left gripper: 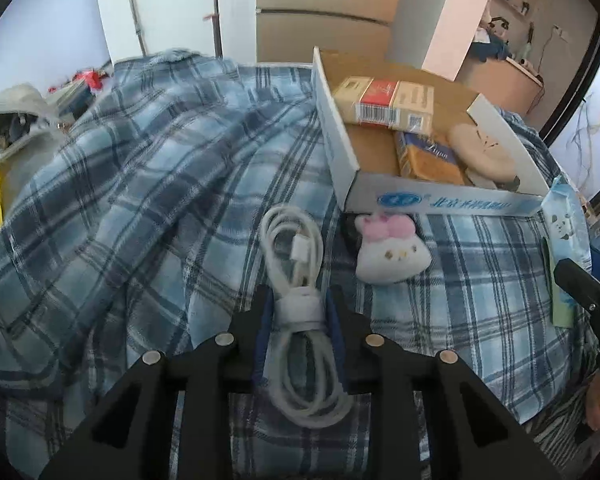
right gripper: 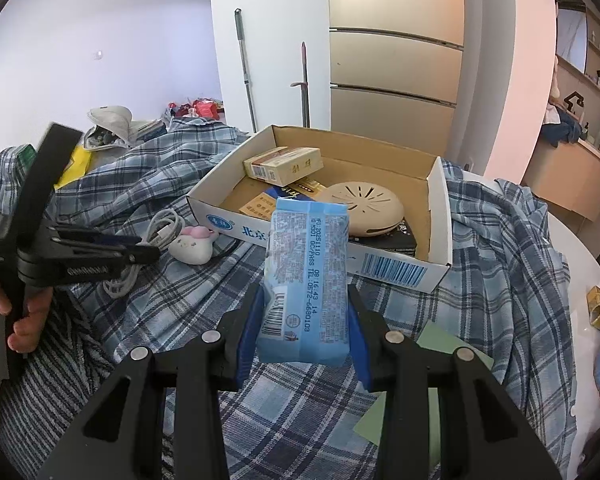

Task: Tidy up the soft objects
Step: 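Lift the cable coil and light-blue pack and carry them over the box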

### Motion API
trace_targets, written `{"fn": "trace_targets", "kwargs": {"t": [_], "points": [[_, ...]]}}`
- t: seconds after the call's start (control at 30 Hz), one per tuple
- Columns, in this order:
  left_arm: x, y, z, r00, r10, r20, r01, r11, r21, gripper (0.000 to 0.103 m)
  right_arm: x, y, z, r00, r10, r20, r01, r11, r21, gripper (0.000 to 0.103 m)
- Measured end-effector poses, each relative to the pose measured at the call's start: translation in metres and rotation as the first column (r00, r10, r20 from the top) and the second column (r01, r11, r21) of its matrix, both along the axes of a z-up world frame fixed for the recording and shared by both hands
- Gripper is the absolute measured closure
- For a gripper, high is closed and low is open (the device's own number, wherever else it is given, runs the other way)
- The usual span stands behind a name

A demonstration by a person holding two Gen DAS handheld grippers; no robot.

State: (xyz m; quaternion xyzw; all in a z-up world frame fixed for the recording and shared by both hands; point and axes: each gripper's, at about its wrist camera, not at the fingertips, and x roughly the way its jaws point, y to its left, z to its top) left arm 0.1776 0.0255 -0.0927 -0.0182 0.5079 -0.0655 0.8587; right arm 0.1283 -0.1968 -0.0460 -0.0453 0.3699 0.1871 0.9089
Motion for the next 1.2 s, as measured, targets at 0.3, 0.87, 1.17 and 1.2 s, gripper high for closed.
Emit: {"fn": "trace_targets", "kwargs": {"t": [0.3,0.87,1.17,1.2], "points": [[-0.007,0.001,0.008,0.998,0.002,0.059,-0.002,1.0,0.002,0.08,0.001,-0.001,0.0,1.0,-0.001,-0.005,0.001,1.0,0.004,0.064],[-0.076,-0.014,0.08,0.813,-0.048,0.58,0.053,0.999,0.008,0.08,-0.025,-0.009,0.028,0.974,-0.049,0.223,0.042,0.998,0.037,0.064],[-0.097,-0.021,0.093,0.745,-0.062,0.664,0.061,0.998,0.025,0.08,-0.038,-0.008,0.039,0.944,-0.064,0.324,0.052,0.998,0.045,0.064],[-0.099,-0.021,0.095,0.739,-0.065,0.671,0.071,0.997,0.019,0.08,-0.039,-0.009,0.04,0.941,-0.066,0.333,0.053,0.997,0.047,0.064]]}}
